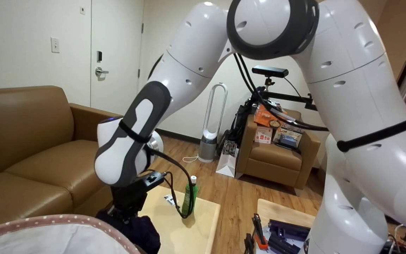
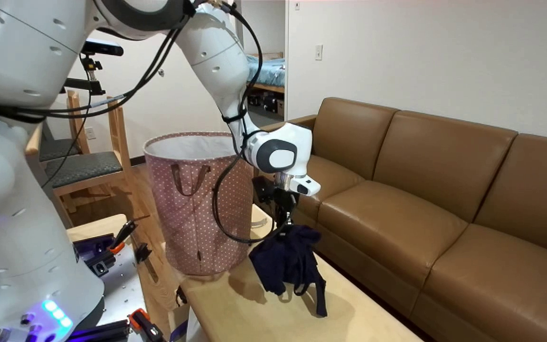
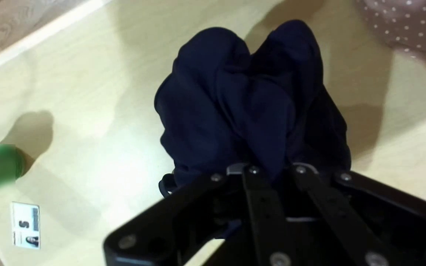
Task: Take the tank top from the laundry bag and put it on the table
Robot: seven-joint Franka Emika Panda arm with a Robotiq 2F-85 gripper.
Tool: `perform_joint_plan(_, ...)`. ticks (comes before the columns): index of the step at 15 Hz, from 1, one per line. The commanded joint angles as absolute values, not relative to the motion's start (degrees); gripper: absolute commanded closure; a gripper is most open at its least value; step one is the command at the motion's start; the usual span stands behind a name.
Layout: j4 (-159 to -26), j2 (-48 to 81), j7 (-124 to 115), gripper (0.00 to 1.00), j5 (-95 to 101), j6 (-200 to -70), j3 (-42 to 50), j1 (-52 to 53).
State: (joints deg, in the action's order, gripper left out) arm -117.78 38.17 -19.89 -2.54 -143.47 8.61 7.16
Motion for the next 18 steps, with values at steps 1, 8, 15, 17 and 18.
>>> perform_joint_plan(1,-116.65,42.57,-20.2,0.94,1.96,-148.53,9.31,8.78)
perform_joint_plan(8,-115.22,51.04,-16.59,0.94,2.77,-157.42,9.68,8.06)
perform_joint_plan(15,-112.72,55.34,-4.49,0.94,3.25,-164.43,6.05,3.52)
perform_joint_plan(17,-111.67,55.94,-0.43,0.94,3.05,-164.3,3.69,0.89)
perform_joint_plan(18,-110.95,56.21,1.63,0.93,2.7,-163.21,2.07,-0.85)
